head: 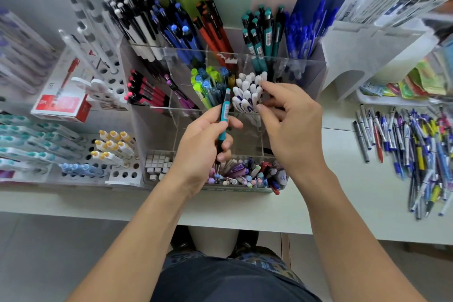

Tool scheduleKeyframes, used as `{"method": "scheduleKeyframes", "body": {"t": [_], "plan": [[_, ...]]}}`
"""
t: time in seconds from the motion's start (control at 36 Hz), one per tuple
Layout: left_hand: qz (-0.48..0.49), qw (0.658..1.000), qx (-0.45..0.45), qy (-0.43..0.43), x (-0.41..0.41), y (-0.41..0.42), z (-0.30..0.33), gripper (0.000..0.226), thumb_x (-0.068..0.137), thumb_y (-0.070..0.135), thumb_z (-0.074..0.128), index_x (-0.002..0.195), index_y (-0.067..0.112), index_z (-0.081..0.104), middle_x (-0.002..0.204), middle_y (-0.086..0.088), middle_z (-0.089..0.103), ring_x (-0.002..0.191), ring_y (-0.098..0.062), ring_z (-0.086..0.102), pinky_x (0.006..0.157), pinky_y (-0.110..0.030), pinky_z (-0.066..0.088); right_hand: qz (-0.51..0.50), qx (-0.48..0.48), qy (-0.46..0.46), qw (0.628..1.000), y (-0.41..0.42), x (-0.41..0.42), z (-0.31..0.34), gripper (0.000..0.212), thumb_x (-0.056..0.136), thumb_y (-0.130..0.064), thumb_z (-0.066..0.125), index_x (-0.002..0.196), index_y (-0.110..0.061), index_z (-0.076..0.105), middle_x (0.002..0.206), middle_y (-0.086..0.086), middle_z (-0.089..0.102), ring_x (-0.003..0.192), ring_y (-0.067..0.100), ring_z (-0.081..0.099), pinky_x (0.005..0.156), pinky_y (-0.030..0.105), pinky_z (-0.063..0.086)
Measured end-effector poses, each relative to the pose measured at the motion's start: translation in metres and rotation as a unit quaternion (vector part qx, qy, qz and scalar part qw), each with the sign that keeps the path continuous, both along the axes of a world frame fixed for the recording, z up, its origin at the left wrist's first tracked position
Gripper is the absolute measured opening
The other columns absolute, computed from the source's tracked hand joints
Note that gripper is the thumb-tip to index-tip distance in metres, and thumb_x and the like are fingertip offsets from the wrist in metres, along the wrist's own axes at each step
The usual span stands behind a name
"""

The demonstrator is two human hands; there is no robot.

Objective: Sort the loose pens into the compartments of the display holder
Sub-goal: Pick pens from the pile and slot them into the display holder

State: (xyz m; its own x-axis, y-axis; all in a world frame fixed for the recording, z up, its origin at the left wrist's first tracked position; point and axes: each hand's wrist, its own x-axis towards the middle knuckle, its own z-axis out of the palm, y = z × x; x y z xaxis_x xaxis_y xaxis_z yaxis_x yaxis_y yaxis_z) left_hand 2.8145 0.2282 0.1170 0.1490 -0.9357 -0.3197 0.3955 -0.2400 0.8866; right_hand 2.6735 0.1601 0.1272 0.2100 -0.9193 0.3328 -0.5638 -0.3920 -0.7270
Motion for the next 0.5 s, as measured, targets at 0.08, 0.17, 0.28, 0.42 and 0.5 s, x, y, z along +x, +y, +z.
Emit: {"method": "scheduleKeyframes", "body": {"t": [0.08, 0.17, 0.28, 0.42, 0.5], "plan": [[0.018, 0.996, -0.037, -0.074, 0.003, 0.005, 0.002, 0.033, 0.104, 0.0, 0.044, 0.119, 0.019, 0.066, 0.086, 0.007, 0.067, 0.058, -0.007, 0.043, 0.047, -0.02, 0.035, -0.036, -0.013, -0.047, 0.998, 0.005, -0.004, 0.015, 0.028, 0.09, -0.015, 0.076, 0.118, -0.016, 0.073, 0.101, -0.004, 0.069, 0.08, 0.005, 0.066, 0.071, 0.015, 0.055], [0.009, 0.987, -0.087, -0.137, 0.002, 0.005, 0.008, 0.031, 0.102, 0.0, 0.051, 0.125, 0.014, 0.066, 0.077, 0.011, 0.069, 0.057, -0.005, 0.049, 0.049, -0.02, 0.04, 0.029, 0.094, -0.098, 0.99, 0.007, -0.004, 0.031, 0.017, 0.087, -0.028, 0.081, 0.102, -0.019, 0.077, 0.083, -0.005, 0.075, 0.068, 0.009, 0.067, 0.061, 0.025, 0.054], [-0.015, 0.968, -0.149, -0.201, -0.001, -0.004, 0.021, 0.03, 0.098, 0.003, 0.061, 0.125, 0.015, 0.069, 0.084, 0.008, 0.073, 0.067, -0.006, 0.06, 0.058, -0.023, 0.049, 0.06, 0.192, -0.237, 0.95, 0.007, 0.006, 0.039, 0.008, 0.089, -0.011, 0.077, 0.097, -0.01, 0.075, 0.077, -0.001, 0.074, 0.064, 0.007, 0.064, 0.054, 0.016, 0.047], [-0.008, 0.95, -0.178, -0.257, 0.0, -0.015, 0.031, 0.027, 0.098, 0.012, 0.065, 0.124, 0.019, 0.068, 0.095, 0.012, 0.071, 0.085, -0.006, 0.067, 0.077, -0.022, 0.055, 0.04, 0.073, -0.283, 0.956, -0.002, -0.003, 0.057, 0.006, 0.096, -0.007, 0.069, 0.092, -0.013, 0.069, 0.075, -0.001, 0.069, 0.064, 0.012, 0.064, 0.056, 0.023, 0.052], [0.014, 0.961, -0.151, -0.232, 0.003, -0.018, 0.034, 0.023, 0.101, 0.016, 0.059, 0.123, 0.022, 0.064, 0.109, 0.002, 0.071, 0.098, -0.012, 0.067, 0.082, -0.019, 0.053, -0.017, -0.105, -0.29, 0.951, -0.015, -0.015, 0.076, 0.006, 0.099, -0.007, 0.065, 0.097, -0.012, 0.062, 0.08, 0.004, 0.068, 0.068, 0.02, 0.07, 0.063, 0.033, 0.059]]}}
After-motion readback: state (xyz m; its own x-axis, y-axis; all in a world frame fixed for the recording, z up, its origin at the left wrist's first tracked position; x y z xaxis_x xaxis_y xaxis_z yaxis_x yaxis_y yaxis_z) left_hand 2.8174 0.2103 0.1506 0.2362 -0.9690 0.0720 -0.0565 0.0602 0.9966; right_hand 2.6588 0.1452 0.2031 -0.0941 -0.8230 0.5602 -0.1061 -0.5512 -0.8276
